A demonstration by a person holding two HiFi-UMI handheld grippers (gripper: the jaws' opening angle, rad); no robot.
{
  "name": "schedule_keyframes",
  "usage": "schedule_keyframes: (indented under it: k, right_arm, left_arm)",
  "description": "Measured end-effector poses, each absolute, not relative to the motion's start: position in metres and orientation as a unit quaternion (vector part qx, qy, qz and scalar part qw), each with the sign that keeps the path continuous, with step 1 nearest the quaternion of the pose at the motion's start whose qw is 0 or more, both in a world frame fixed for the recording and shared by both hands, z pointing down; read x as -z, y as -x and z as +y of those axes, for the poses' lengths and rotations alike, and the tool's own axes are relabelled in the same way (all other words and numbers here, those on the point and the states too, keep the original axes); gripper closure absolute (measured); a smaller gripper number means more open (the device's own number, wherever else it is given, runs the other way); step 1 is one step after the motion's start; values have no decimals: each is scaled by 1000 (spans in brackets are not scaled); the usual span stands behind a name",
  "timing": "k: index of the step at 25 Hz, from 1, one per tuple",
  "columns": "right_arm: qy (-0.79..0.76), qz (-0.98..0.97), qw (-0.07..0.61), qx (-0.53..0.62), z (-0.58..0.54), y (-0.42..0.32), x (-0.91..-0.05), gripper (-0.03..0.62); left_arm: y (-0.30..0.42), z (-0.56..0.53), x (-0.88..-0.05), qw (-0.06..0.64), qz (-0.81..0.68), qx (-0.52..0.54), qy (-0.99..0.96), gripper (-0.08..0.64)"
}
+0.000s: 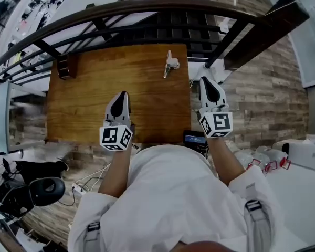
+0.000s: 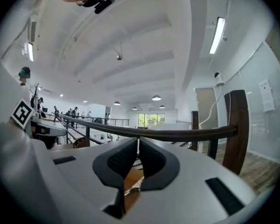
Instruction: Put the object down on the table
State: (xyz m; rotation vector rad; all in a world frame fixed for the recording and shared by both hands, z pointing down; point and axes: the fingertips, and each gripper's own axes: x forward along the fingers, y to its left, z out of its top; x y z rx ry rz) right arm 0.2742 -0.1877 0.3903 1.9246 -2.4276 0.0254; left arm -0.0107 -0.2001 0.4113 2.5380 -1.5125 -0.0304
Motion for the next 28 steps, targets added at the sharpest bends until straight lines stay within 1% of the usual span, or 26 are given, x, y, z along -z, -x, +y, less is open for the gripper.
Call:
schedule_keyframes:
  k: [4,12,15,19,23,28]
  right_arm:
    - [-626,-778,48,-23,-187,-280,-414,563]
    - [-626,-778,56,-9,-185,-289,-414,563]
    - [-629,-775,52,-10,-187,-291,-412,563]
    - [-612,-789,40,-19,-185,-294,-414,563]
    - [-605,-795,29,-19,-186,-304,-414,568]
    - [-606,-795,19,-32,-186,-310,-420,568]
  left_arm:
    - [10,-198,-412,85,-514,4,-853,541]
    - [9,-194,-411,67,-534,3,-843,541]
    - [9,-196,-410,63,-535,-3,-843,541]
    - [2,-193,-417,83,-529,-4,-845,543]
    - [-9,-191,-417,80,-520,-4,-850,541]
    - [-15,-188,-421,93,-513,3,-854,541]
